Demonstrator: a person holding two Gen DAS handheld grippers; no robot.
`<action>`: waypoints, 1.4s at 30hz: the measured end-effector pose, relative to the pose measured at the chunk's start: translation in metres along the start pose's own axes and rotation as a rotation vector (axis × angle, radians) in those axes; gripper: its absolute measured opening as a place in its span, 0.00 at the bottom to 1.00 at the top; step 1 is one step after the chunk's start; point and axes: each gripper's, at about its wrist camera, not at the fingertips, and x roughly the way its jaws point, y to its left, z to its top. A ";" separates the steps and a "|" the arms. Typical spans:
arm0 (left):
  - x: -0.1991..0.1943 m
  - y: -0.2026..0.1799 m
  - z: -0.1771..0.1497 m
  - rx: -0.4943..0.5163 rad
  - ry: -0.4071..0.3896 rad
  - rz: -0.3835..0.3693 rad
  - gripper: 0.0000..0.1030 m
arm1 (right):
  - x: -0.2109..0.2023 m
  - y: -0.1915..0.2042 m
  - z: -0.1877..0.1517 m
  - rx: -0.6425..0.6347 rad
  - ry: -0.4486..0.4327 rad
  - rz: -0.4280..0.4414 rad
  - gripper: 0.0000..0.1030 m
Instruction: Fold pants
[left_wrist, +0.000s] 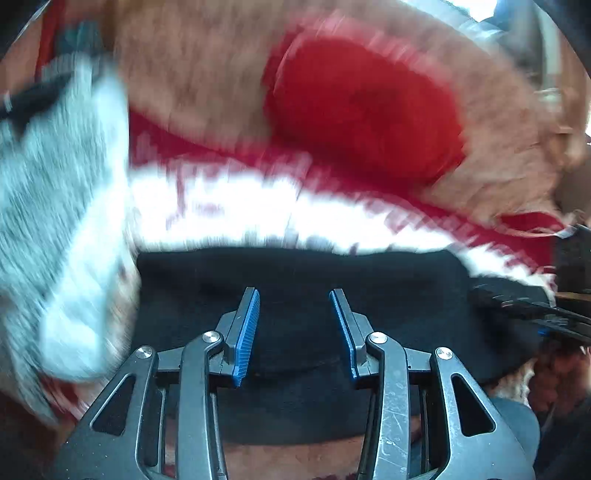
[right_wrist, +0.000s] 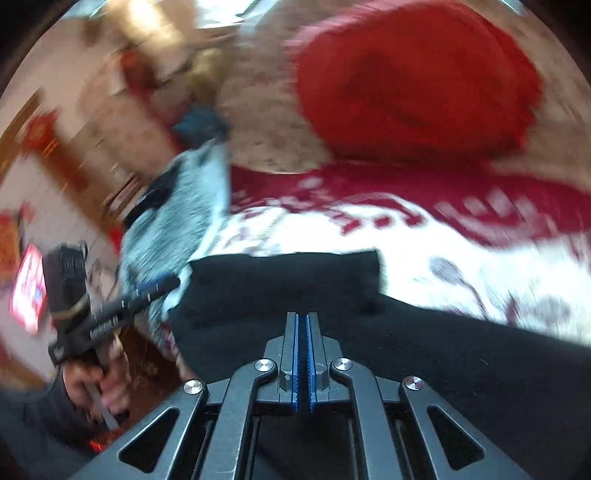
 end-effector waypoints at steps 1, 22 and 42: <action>0.009 0.004 -0.002 -0.033 0.032 0.002 0.37 | -0.003 -0.015 -0.003 0.072 0.001 -0.009 0.02; 0.011 -0.009 -0.010 0.073 -0.013 0.061 0.42 | -0.136 -0.050 -0.044 0.208 -0.253 0.040 0.06; 0.010 -0.012 -0.008 0.088 -0.017 0.063 0.45 | -0.205 -0.149 -0.110 0.586 -0.288 -0.133 0.02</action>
